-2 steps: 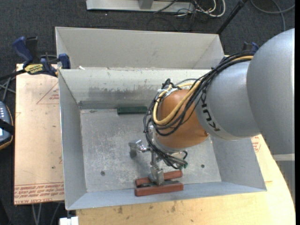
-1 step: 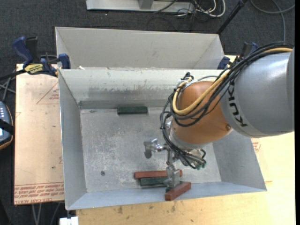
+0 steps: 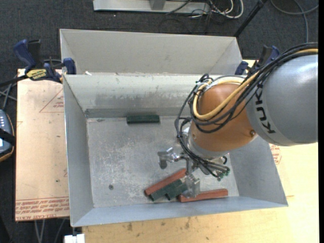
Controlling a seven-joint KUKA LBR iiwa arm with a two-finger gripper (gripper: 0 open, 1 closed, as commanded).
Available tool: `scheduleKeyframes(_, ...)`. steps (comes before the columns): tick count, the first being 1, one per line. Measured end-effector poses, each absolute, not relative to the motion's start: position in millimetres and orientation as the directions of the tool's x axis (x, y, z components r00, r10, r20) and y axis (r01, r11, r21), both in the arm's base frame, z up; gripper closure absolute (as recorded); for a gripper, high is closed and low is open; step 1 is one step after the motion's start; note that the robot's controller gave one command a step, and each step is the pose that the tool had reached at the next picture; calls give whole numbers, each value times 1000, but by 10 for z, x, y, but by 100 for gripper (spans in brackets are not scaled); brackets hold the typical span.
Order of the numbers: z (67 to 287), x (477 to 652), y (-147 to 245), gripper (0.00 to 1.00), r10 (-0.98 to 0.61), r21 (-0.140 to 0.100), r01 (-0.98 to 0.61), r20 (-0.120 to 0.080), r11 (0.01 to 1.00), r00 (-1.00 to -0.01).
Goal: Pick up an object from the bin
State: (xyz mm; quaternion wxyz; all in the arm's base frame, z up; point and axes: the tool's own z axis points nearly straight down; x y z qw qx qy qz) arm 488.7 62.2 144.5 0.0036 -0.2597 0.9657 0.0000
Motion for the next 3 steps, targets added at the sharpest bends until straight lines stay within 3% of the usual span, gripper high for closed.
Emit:
scheduleKeyframes(1,732,4902,399,100,-621,-1,-621,-2,784,-784)
scheduleKeyframes(2,732,4902,399,100,-621,-1,-621,-2,784,-784)
scheduleKeyframes(3,2365,5394,518,100,-654,-2,-654,-6,757,-757)
